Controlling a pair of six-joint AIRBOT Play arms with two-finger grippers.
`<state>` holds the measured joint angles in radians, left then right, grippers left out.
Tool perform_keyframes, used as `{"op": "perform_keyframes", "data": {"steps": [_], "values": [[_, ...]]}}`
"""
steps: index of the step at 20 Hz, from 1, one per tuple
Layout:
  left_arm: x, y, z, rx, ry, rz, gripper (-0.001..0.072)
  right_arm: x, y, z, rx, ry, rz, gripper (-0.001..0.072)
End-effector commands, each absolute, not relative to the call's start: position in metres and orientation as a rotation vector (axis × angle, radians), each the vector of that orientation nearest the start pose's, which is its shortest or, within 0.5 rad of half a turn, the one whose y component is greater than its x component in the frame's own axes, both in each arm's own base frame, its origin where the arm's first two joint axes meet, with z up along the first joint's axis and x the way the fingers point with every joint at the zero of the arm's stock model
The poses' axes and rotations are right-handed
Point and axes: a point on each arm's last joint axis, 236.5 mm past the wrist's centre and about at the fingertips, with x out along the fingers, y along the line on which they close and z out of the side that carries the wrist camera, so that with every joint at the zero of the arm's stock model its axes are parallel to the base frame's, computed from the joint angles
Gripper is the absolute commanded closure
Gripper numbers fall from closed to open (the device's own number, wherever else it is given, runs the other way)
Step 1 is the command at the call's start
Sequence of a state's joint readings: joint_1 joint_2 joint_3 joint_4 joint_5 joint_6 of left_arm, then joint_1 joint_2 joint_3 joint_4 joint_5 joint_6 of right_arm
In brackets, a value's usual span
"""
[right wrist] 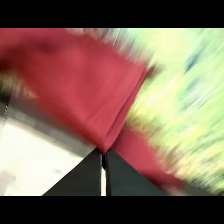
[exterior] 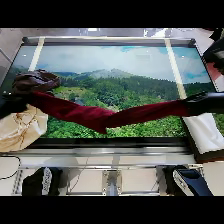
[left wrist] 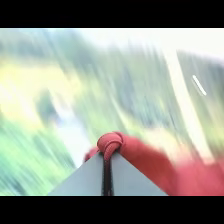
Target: Fold the shirts.
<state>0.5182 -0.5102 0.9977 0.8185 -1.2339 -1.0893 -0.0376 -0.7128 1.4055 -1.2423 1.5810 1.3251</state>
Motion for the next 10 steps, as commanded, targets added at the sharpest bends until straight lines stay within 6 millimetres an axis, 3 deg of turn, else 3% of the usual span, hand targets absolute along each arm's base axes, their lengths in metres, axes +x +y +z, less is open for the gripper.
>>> {"op": "perform_keyframes", "data": {"steps": [1, 2, 3, 4, 5, 7, 10], "values": [[0.245, 0.002, 0.358, -0.015, 0.233, -0.032, 0.0693, 0.185, 0.037, 0.397, -0.134, 0.354, 0.18, 0.0705], [0.242, 0.008, 0.378, 0.01, 0.208, 0.002, 0.0693, 0.173, 0.025, 0.425, -0.155, 0.275, 0.121, 0.0705], [0.244, 0.013, 0.391, 0.009, 0.201, 0.022, 0.0693, 0.168, 0.013, 0.44, -0.17, 0.24, 0.066, 0.0705], [0.25, 0.015, 0.398, -0.001, 0.204, 0.015, 0.0692, 0.169, 0.002, 0.448, -0.18, 0.229, 0.018, 0.0705], [0.263, 0.015, 0.39, -0.015, 0.249, -0.018, 0.0693, 0.178, -0.005, 0.443, -0.185, 0.256, -0.007, 0.0705], [0.291, 0.008, 0.322, -0.1, 0.528, -0.135, 0.0693, 0.216, -0.008, 0.405, -0.182, 0.416, 0.003, 0.0705], [0.308, -0.015, 0.203, -0.23, 1.01, -0.335, 0.0693, 0.291, 0.007, 0.302, -0.138, 0.752, 0.111, 0.0704]]}}
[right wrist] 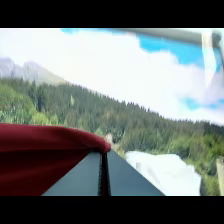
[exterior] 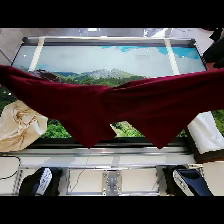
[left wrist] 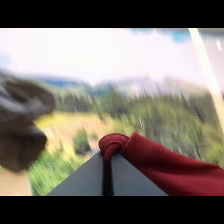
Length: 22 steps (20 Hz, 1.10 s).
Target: Fold the shirts.
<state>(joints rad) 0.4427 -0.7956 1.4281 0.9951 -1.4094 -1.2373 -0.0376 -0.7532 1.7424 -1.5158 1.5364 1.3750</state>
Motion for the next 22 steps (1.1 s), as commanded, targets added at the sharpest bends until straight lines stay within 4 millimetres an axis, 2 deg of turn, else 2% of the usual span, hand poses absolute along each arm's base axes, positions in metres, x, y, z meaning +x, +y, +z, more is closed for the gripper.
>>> {"op": "perform_keyframes", "data": {"steps": [1, 2, 4, 6, 7, 8, 10, 12, 13, 14, 15, 16, 17, 18, 19, 20, 21, 22], "values": [[0.313, -0.024, 0.164, -0.262, 1.144, -0.383, 0.0693, 0.312, 0.02, 0.257, -0.101, 0.88, 0.173, 0.0703], [0.315, -0.032, 0.123, -0.294, 1.265, -0.417, 0.0693, 0.328, 0.034, 0.211, -0.05, 1.005, 0.239, 0.0703], [0.314, -0.043, 0.049, -0.313, 1.466, -0.437, 0.0692, 0.346, 0.058, 0.125, 0.068, 1.208, 0.334, 0.0703], [0.316, -0.04, -0.021, -0.28, 1.59, -0.385, 0.0692, 0.356, 0.067, 0.054, 0.155, 1.339, 0.347, 0.0703], [0.322, -0.036, -0.048, -0.26, 1.614, -0.348, 0.0693, 0.359, 0.068, 0.022, 0.185, 1.391, 0.338, 0.0703], [0.332, -0.035, -0.067, -0.264, 1.612, -0.322, 0.0693, 0.361, 0.068, -0.002, 0.205, 1.426, 0.327, 0.0703], [0.358, -0.035, -0.092, -0.308, 1.548, -0.279, 0.0692, 0.368, 0.069, -0.035, 0.236, 1.466, 0.312, 0.0702], [0.381, -0.033, -0.099, -0.329, 1.468, -0.247, 0.0691, 0.382, 0.072, -0.046, 0.268, 1.436, 0.301, 0.0701], [0.393, -0.032, -0.096, -0.342, 1.418, -0.233, 0.0675, 0.39, 0.073, -0.046, 0.282, 1.406, 0.296, 0.0701], [0.403, -0.033, -0.091, -0.368, 1.375, -0.219, 0.0539, 0.399, 0.074, -0.043, 0.292, 1.369, 0.29, 0.0701], [0.413, -0.033, -0.082, -0.373, 1.326, -0.213, 0.0334, 0.402, 0.075, -0.041, 0.297, 1.354, 0.291, 0.0701], [0.422, -0.03, -0.071, -0.361, 1.288, -0.21, 0.0256, 0.405, 0.076, -0.038, 0.299, 1.346, 0.293, 0.0701], [0.432, -0.026, -0.054, -0.353, 1.24, -0.206, 0.0249, 0.405, 0.076, -0.036, 0.298, 1.348, 0.298, 0.0701], [0.441, -0.021, -0.035, -0.347, 1.192, -0.201, 0.0199, 0.403, 0.077, -0.034, 0.297, 1.357, 0.304, 0.0701], [0.445, -0.015, -0.014, -0.351, 1.145, -0.186, 0.0198, 0.4, 0.078, -0.034, 0.297, 1.37, 0.311, 0.0701], [0.442, -0.011, 0.004, -0.367, 1.118, -0.172, 0.0198, 0.395, 0.079, -0.034, 0.296, 1.389, 0.319, 0.0701], [0.429, -0.009, 0.017, -0.381, 1.133, -0.174, 0.0198, 0.392, 0.079, -0.035, 0.291, 1.401, 0.328, 0.07], [0.408, -0.007, 0.023, -0.395, 1.186, -0.169, 0.0199, 0.388, 0.08, -0.035, 0.289, 1.414, 0.334, 0.0701]]}}
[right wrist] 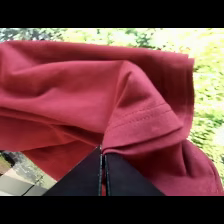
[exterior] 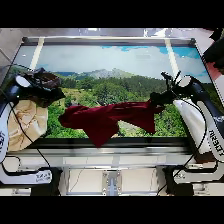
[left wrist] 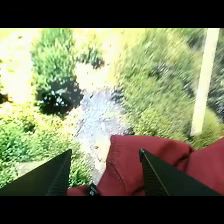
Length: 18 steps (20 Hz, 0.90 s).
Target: Fold the shirts.
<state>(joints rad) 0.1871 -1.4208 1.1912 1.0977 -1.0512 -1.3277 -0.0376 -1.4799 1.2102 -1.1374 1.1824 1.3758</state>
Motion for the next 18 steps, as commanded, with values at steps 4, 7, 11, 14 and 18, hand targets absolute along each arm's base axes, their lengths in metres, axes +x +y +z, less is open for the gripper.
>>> {"op": "perform_keyframes", "data": {"steps": [4, 7, 11, 14, 18], "values": [[0.313, 0.0, -0.003, -0.471, 1.297, -0.025, 0.0202, 0.386, 0.081, -0.035, 0.291, 1.422, 0.339, 0.07], [0.268, -0.027, -0.032, -0.597, 1.162, -0.007, 0.0203, 0.386, 0.081, -0.035, 0.275, 1.418, 0.352, 0.0698], [0.243, -0.062, -0.061, -0.683, 0.964, -0.083, 0.0203, 0.386, 0.081, -0.035, 0.269, 1.417, 0.357, 0.0325], [0.229, -0.079, -0.075, -0.663, 0.993, -0.129, 0.0203, 0.384, 0.081, -0.035, 0.269, 1.424, 0.359, 0.0326], [0.252, -0.075, -0.074, -0.604, 0.903, -0.102, 0.0203, 0.383, 0.082, -0.035, 0.271, 1.431, 0.363, 0.0326]]}}
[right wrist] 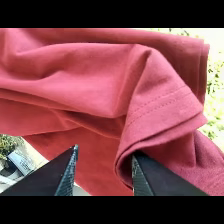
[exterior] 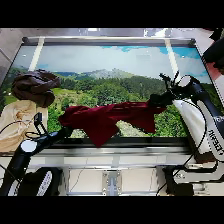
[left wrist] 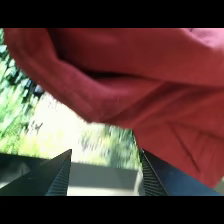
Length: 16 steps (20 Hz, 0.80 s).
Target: Fold the shirts.
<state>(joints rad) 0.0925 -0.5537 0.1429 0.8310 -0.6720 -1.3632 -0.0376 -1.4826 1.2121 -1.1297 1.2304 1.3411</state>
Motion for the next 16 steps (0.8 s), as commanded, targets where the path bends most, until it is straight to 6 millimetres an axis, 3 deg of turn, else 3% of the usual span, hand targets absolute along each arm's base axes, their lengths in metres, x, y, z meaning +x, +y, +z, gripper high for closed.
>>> {"op": "perform_keyframes", "data": {"steps": [1, 4, 7, 16], "values": [[0.255, -0.074, -0.079, -0.595, 0.906, -0.092, 0.0203, 0.382, 0.082, -0.035, 0.271, 1.433, 0.363, 0.0326], [0.265, -0.072, -0.09, -0.559, 0.89, -0.063, 0.0204, 0.381, 0.082, -0.035, 0.271, 1.438, 0.365, 0.0326], [0.265, -0.083, -0.098, -0.541, 0.908, -0.079, 0.0206, 0.381, 0.082, -0.035, 0.271, 1.437, 0.365, 0.0326], [0.294, -0.098, -0.093, -0.541, 0.871, -0.072, 0.0225, 0.383, 0.082, -0.034, 0.275, 1.43, 0.364, 0.0327]]}}
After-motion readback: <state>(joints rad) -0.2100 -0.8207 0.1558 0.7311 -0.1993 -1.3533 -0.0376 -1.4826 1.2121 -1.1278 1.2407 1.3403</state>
